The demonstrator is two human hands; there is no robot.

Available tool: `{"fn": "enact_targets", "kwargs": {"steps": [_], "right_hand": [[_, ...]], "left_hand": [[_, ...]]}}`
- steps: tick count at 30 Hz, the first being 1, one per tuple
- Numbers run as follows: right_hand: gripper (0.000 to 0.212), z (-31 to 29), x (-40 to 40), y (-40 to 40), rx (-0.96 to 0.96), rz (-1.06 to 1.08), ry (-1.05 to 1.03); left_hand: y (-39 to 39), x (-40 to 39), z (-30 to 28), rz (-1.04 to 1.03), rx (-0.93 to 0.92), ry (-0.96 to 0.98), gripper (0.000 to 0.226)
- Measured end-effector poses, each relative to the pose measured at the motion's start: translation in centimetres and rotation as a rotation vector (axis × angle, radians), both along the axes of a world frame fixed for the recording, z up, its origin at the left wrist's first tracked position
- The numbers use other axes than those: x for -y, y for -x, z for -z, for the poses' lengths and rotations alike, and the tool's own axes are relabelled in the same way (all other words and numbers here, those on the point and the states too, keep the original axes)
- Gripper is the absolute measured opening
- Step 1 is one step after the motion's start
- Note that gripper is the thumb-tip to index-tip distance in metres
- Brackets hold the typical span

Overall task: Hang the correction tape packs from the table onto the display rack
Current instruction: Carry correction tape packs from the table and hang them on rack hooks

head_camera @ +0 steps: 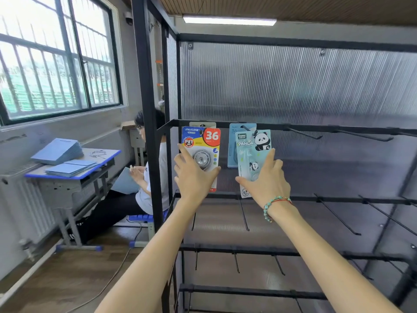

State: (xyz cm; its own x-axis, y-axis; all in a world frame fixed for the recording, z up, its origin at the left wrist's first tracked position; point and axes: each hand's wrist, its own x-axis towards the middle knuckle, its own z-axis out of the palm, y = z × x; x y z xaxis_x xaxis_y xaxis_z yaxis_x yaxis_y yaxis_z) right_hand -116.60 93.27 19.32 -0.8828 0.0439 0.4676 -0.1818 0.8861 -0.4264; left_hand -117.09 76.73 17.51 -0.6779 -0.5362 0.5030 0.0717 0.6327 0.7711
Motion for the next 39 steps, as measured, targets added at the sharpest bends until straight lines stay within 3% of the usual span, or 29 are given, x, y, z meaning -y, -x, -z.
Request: {"fn": "enact_targets", "kwargs": {"steps": [20, 39], "right_hand": [[0.123, -0.5, 3.9, 11.8, 0.121, 0.064, 0.091], [0.118, 0.5, 2.2, 10.7, 0.074, -0.005, 0.097]], "left_hand": [[8.0, 0.9, -0.6, -0.047, 0.147, -0.020, 0.123], [7.4, 1.2, -0.9, -0.006, 0.197, 0.011, 0.124]]}}
